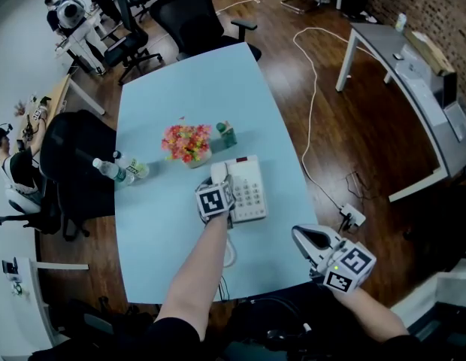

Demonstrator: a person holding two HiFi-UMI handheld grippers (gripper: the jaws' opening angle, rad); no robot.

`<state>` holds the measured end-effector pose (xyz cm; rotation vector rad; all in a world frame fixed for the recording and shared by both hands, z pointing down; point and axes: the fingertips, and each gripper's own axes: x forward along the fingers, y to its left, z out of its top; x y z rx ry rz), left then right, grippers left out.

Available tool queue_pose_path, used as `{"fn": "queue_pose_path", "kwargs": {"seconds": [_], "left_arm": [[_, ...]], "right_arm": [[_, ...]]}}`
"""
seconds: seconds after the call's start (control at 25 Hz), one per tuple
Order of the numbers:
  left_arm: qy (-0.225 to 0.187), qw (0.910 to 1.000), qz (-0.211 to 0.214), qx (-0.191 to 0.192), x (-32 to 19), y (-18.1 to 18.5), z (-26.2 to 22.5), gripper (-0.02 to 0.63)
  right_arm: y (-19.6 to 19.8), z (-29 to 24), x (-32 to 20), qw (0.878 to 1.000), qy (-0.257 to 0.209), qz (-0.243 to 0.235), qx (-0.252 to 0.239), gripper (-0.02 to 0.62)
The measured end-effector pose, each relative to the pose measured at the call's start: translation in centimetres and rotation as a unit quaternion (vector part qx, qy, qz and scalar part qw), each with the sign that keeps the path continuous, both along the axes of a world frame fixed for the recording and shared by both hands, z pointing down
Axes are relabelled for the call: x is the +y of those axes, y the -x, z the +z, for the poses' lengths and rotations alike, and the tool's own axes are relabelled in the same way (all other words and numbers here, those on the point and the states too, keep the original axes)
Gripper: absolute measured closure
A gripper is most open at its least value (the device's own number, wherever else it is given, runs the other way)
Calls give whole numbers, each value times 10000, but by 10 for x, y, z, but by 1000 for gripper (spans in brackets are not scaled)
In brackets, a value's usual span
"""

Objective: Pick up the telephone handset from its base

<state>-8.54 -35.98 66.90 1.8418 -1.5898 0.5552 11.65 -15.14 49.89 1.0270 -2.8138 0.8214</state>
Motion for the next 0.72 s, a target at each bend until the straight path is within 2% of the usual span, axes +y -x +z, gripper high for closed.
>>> {"fn": "queue_pose_path", "kwargs": {"seconds": [0.24,0.4,0.56,0.72], "left_arm": [[-262,9987,228,386,14,-5,-30,368],[-653,9924,253,1014,36,6,-65,368],[-1038,9782,380,1759,75,23,-104,369],[-1521,9542,567,2512,122,44,-156,370]], "right_arm": [[13,-7,10,10000,-92,-29,24,578],[32,-18,18,9996,-247,-135,-12,578],[58,-28,32,9987,-356,-356,-58,578],[85,-34,45,9977,-429,-506,-105,578]]}}
